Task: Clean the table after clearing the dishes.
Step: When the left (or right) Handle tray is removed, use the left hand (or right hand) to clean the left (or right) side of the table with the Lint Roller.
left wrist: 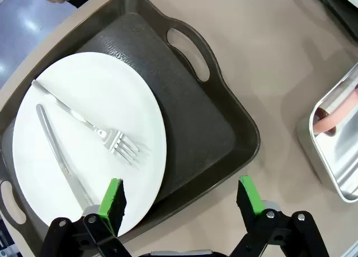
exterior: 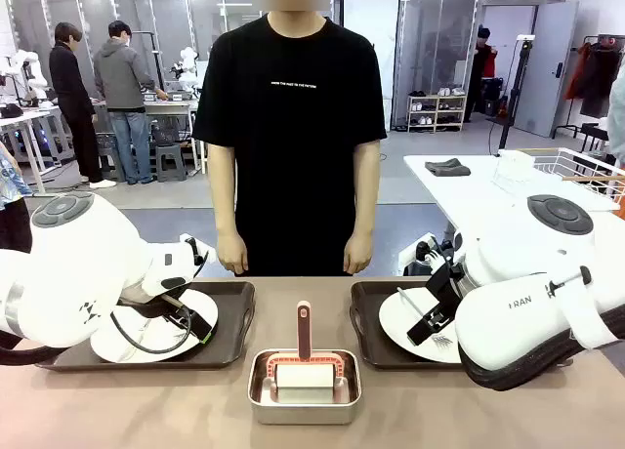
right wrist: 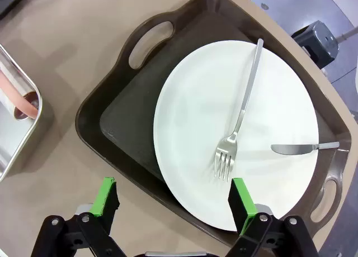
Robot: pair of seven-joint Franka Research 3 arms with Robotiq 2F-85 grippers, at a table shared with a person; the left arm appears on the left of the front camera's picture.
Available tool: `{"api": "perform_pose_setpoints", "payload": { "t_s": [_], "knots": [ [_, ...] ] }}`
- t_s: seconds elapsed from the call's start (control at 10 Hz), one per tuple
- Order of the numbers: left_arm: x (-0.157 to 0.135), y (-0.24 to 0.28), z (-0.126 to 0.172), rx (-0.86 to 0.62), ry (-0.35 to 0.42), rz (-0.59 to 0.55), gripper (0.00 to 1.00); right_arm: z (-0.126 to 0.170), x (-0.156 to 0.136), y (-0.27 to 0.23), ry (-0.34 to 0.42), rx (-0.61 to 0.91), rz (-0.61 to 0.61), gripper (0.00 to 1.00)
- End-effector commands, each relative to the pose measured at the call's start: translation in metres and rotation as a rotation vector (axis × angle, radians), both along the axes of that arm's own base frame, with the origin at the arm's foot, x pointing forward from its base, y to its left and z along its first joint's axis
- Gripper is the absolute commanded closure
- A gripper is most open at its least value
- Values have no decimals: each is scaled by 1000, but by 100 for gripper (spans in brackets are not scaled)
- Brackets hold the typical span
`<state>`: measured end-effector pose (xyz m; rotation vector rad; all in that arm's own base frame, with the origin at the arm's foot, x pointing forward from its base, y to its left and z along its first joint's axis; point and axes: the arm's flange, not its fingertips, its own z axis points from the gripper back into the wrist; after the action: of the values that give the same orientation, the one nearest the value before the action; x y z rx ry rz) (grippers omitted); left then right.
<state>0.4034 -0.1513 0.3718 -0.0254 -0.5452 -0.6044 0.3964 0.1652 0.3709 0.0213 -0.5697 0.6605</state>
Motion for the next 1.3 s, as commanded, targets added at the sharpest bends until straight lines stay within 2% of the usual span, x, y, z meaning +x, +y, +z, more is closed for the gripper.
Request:
{"api": "perform_pose_setpoints", "payload": {
  "t_s": [0.0,0.9,1.0,1.1,1.2],
  "knots": [
    [0,0,0,0,0,0,0,0,0,0,0,0,0,0],
    [0,0,0,0,0,0,0,0,0,-1,0,-1,0,0],
    [0,-1,0,0,0,-1,0,11,6,-2,40,40,8,0],
    [8,1,13,12,-24,4,0,24,14,-4,56,69,4,0],
    [18,6,30,-57,51,-29,0,41,23,-6,90,102,12,0]
  ]
}}
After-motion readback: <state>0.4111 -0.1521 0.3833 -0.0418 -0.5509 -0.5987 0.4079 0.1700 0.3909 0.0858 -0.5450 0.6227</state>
